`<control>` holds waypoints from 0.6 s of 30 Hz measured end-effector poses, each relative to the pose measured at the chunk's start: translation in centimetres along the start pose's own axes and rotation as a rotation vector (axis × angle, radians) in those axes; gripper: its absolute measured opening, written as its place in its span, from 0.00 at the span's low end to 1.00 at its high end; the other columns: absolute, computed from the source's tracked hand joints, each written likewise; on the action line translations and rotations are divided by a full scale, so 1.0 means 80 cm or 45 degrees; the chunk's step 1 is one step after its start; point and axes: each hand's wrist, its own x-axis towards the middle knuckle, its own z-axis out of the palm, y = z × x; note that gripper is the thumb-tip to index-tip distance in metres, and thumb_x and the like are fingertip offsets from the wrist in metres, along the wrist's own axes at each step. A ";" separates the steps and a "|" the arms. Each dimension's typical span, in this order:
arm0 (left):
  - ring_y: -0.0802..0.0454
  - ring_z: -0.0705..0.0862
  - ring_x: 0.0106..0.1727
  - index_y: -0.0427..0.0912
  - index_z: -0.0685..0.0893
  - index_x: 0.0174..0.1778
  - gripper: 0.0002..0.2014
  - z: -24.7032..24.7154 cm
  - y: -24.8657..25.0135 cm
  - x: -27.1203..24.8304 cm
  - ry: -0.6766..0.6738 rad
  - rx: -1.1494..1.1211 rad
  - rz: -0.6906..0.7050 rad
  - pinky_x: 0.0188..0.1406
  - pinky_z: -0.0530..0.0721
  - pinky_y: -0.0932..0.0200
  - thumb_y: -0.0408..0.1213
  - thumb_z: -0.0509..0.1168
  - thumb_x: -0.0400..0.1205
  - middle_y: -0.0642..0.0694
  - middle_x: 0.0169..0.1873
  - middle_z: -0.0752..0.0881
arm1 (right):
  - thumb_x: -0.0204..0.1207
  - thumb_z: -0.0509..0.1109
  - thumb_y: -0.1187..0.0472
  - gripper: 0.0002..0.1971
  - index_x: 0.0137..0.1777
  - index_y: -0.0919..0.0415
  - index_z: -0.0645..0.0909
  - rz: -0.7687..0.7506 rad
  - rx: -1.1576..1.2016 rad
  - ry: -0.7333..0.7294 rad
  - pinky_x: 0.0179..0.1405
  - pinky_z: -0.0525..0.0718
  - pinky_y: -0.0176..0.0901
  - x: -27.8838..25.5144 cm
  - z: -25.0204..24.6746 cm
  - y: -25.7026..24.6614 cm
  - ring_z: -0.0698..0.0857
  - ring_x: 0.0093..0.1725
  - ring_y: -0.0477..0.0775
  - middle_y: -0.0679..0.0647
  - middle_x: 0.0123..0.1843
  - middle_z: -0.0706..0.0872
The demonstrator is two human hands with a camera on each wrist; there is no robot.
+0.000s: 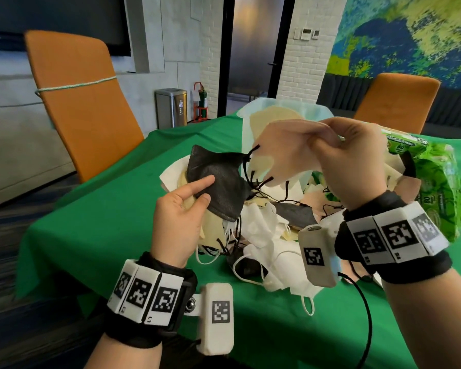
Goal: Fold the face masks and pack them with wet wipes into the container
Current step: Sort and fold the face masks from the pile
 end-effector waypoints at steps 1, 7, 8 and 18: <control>0.65 0.84 0.46 0.58 0.87 0.48 0.17 0.002 0.003 -0.001 0.000 -0.020 0.002 0.50 0.77 0.73 0.27 0.66 0.79 0.61 0.41 0.87 | 0.68 0.66 0.62 0.10 0.42 0.58 0.89 -0.033 -0.006 -0.021 0.37 0.76 0.31 -0.004 0.002 -0.006 0.79 0.33 0.44 0.49 0.32 0.85; 0.53 0.88 0.53 0.47 0.92 0.42 0.15 0.009 0.017 -0.003 -0.055 -0.337 -0.052 0.57 0.82 0.58 0.49 0.62 0.78 0.48 0.44 0.91 | 0.66 0.68 0.65 0.10 0.42 0.58 0.90 -0.335 0.029 -0.577 0.40 0.78 0.33 -0.041 0.027 -0.034 0.85 0.36 0.51 0.51 0.38 0.89; 0.50 0.88 0.51 0.47 0.92 0.40 0.17 0.009 0.019 -0.003 -0.060 -0.373 -0.073 0.56 0.83 0.54 0.51 0.61 0.77 0.45 0.43 0.92 | 0.65 0.69 0.66 0.08 0.41 0.59 0.90 -0.373 0.045 -0.649 0.41 0.79 0.39 -0.045 0.032 -0.034 0.86 0.37 0.53 0.54 0.39 0.90; 0.46 0.87 0.36 0.39 0.88 0.41 0.05 0.003 0.008 0.000 0.000 -0.311 -0.179 0.43 0.85 0.52 0.28 0.67 0.77 0.41 0.34 0.90 | 0.62 0.71 0.62 0.08 0.39 0.54 0.91 -0.501 0.179 -1.120 0.49 0.75 0.27 -0.064 0.040 -0.035 0.79 0.45 0.31 0.57 0.55 0.87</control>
